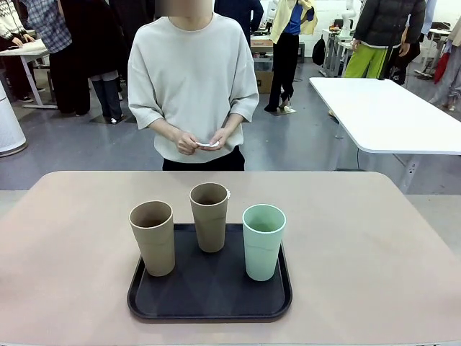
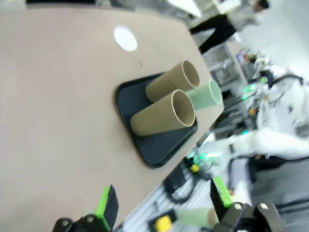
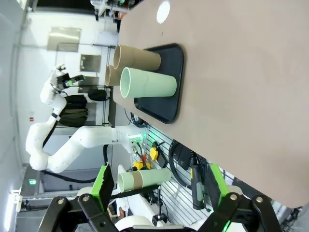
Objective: Place coasters on the table and set cups on them.
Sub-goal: Pick up one Reusable plastic cup and place it on a coaster set by the human.
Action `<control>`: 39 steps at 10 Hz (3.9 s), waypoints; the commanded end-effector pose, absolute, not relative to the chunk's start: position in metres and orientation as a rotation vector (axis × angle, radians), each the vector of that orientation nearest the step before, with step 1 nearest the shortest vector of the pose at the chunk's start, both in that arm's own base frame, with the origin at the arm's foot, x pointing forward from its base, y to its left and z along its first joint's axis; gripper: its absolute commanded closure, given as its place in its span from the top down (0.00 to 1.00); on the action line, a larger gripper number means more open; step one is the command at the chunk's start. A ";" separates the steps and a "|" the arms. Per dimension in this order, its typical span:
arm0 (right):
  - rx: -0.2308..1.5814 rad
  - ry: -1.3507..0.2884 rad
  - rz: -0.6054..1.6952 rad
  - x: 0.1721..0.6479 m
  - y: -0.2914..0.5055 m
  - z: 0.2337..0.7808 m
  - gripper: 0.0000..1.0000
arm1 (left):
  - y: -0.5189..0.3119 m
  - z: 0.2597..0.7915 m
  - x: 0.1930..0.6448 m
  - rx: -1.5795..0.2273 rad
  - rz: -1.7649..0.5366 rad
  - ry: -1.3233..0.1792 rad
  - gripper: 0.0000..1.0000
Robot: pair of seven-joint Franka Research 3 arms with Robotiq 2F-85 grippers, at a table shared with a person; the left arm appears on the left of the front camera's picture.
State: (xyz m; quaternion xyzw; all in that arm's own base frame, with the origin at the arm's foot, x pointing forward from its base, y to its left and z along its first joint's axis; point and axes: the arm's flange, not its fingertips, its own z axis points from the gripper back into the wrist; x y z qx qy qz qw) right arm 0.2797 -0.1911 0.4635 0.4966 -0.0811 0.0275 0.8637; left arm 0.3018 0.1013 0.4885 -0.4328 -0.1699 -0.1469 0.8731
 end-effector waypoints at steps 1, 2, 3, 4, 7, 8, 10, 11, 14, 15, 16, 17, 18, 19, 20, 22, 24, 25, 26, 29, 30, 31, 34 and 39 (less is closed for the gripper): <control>1.044 -0.173 0.050 0.281 -0.192 0.463 1.00 | 0.071 0.511 0.305 -0.685 -0.681 -0.500 1.00; 1.044 -0.173 0.050 0.281 -0.192 0.463 1.00 | 0.050 0.519 0.301 -0.535 -0.770 -0.511 1.00; 1.044 -0.173 0.050 0.281 -0.192 0.463 1.00 | 0.023 0.520 0.295 -0.402 -0.913 -0.479 1.00; 1.044 -0.173 0.050 0.281 -0.192 0.463 1.00 | 0.000 0.512 0.292 -0.322 -1.044 -0.426 1.00; 1.044 -0.173 0.050 0.281 -0.192 0.463 1.00 | -0.062 0.480 0.286 -0.092 -1.270 -0.327 1.00; 1.044 -0.173 0.050 0.281 -0.192 0.463 1.00 | -0.076 0.472 0.288 -0.081 -1.316 -0.291 1.00; 1.044 -0.173 0.050 0.281 -0.192 0.463 1.00 | -0.087 0.462 0.292 -0.095 -1.367 -0.266 1.00; 1.044 -0.173 0.050 0.281 -0.192 0.463 1.00 | -0.084 0.463 0.291 -0.085 -1.347 -0.253 1.00; 1.044 -0.173 0.050 0.281 -0.192 0.463 1.00 | -0.095 0.493 0.304 -0.088 -1.381 -0.262 1.00; 1.044 -0.173 0.050 0.281 -0.192 0.463 1.00 | -0.095 0.493 0.304 -0.088 -1.381 -0.262 1.00; 1.044 -0.173 0.050 0.281 -0.192 0.463 1.00 | -0.095 0.493 0.304 -0.088 -1.381 -0.262 1.00; 1.044 -0.173 0.050 0.281 -0.192 0.463 1.00 | -0.094 0.492 0.306 -0.102 -1.392 -0.271 1.00; 1.044 -0.173 0.050 0.281 -0.192 0.463 1.00 | -0.081 0.461 0.333 -0.109 -1.428 -0.348 1.00; 1.044 -0.173 0.050 0.281 -0.192 0.463 1.00 | -0.072 0.437 0.351 -0.268 -1.478 -0.398 1.00; 1.044 -0.173 0.050 0.281 -0.192 0.463 1.00 | -0.064 0.424 0.361 -0.396 -1.509 -0.470 1.00; 1.044 -0.173 0.050 0.281 -0.192 0.463 1.00 | -0.049 0.401 0.367 -0.533 -1.528 -0.542 1.00; 1.044 -0.173 0.050 0.281 -0.192 0.463 1.00 | -0.031 0.386 0.370 -0.720 -1.495 -0.582 1.00; 1.044 -0.173 0.050 0.281 -0.192 0.463 1.00 | -0.025 0.381 0.367 -0.818 -1.475 -0.626 1.00; 1.044 -0.173 0.050 0.281 -0.192 0.463 1.00 | -0.022 0.373 0.359 -0.865 -1.445 -0.682 1.00; 1.044 -0.173 0.050 0.281 -0.192 0.463 1.00 | -0.021 0.350 0.350 -0.801 -1.367 -0.834 1.00; 1.044 -0.173 0.050 0.281 -0.192 0.463 1.00 | -0.017 0.348 0.345 -0.778 -1.379 -0.859 1.00; 1.044 -0.173 0.050 0.281 -0.192 0.463 1.00 | -0.019 0.348 0.345 -0.760 -1.405 -0.867 1.00; 1.044 -0.173 0.050 0.281 -0.192 0.463 1.00 | -0.010 0.359 0.369 -0.794 -1.392 -0.826 1.00; 1.044 -0.173 0.050 0.281 -0.192 0.463 1.00 | -0.014 0.357 0.367 -0.818 -1.438 -0.877 1.00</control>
